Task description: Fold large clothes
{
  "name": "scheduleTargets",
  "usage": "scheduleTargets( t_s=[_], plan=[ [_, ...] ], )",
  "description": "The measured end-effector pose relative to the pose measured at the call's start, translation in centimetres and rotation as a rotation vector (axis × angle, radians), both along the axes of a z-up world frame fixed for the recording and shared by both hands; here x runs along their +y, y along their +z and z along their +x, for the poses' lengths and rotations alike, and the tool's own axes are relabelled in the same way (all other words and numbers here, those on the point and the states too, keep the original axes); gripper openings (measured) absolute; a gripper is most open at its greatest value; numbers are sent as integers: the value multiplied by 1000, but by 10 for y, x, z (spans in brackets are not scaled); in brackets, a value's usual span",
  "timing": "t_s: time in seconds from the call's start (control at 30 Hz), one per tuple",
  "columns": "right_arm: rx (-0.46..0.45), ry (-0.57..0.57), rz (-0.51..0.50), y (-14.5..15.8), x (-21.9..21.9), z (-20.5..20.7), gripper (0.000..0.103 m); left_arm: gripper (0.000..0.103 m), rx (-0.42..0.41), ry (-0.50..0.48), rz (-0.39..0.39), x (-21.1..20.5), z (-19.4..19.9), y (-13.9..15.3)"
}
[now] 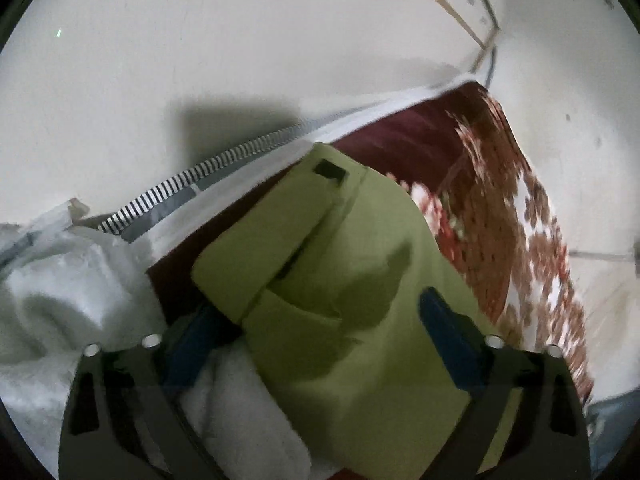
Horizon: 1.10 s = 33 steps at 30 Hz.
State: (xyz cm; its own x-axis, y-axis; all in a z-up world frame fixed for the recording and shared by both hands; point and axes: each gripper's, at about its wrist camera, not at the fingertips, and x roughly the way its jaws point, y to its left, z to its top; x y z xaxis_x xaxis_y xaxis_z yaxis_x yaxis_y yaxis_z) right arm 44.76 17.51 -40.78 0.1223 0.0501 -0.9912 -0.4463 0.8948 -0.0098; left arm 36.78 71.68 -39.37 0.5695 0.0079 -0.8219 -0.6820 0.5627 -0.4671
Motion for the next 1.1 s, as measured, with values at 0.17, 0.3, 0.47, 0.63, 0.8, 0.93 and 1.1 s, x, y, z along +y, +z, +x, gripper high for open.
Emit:
scheduleTargets(
  t_s=[0.17,0.3,0.47,0.63,0.8,0.93,1.1],
  plan=[
    [-3,-21,11,-2,-1,0,97,24,67,-8,58,-4,10,11],
    [0,-16,-10,-10,2,1,97,9,52,-40,122,-17,14,37],
    [19,-23,-16,-27,8,-1,97,6,-59,-126,237,-58,25,120],
    [2,2,-41,-37,17,-5,97,6,-179,-243,279,-113,50,209],
    [-22,53,-65,-38,23,-10,97,6,-305,-395,300,-211,87,295],
    [-17,89,-52,-36,22,-9,97,6,-414,-510,297,-310,112,339],
    [-5,168,-30,-31,14,-14,97,6,-478,-640,281,-457,150,347]
  ],
)
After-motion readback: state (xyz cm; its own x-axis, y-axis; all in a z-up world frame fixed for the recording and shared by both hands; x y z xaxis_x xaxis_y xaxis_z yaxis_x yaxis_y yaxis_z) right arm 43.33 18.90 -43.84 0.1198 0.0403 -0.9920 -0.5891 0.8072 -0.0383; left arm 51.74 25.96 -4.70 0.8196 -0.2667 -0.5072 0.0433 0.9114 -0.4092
